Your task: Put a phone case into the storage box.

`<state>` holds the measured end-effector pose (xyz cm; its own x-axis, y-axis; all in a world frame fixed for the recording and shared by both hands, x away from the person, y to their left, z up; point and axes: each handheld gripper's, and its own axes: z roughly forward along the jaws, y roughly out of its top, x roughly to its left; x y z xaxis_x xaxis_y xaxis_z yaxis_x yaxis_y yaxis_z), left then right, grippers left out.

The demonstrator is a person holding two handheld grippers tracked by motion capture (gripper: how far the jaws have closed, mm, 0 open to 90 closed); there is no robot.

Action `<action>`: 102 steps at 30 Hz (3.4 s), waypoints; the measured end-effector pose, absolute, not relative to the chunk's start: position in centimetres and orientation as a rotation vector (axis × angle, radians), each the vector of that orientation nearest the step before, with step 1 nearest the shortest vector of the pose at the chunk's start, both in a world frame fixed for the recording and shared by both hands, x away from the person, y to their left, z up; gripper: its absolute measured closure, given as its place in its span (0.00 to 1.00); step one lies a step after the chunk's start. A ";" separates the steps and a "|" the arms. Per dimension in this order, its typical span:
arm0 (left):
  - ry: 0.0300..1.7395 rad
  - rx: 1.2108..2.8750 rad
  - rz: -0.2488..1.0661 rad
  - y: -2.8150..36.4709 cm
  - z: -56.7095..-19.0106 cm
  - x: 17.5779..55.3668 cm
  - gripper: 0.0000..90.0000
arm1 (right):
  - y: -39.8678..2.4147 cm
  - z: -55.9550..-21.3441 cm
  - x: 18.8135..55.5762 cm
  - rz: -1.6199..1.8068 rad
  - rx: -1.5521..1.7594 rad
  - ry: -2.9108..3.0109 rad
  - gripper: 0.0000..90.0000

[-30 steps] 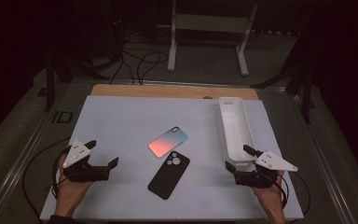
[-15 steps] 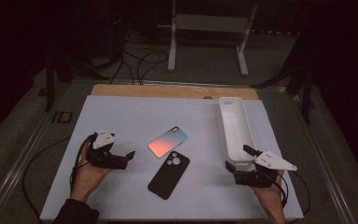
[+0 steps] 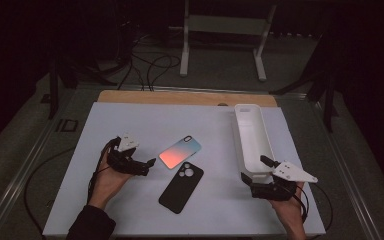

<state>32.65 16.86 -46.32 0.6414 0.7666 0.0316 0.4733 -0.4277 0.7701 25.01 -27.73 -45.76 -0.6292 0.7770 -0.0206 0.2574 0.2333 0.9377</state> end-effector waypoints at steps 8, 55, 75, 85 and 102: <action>0.928 2.156 0.487 14.6 -47.2 34.1 0.02 | -27.8 -45.9 25.1 1.389 0.950 2.022 0.11; 0.959 2.327 0.303 9.5 -52.1 37.6 0.06 | -27.8 -46.2 25.3 1.369 0.967 2.035 0.11; 0.951 2.355 0.323 9.6 -51.7 37.5 0.19 | -27.7 -46.3 25.3 1.365 0.969 2.040 0.11; 0.948 2.272 0.401 10.5 -49.6 36.8 0.19 | -27.5 -46.3 25.5 1.378 0.970 2.048 0.11; 0.853 2.107 0.486 12.3 -44.7 32.6 0.19 | -25.8 -45.1 26.8 1.439 1.035 2.097 0.11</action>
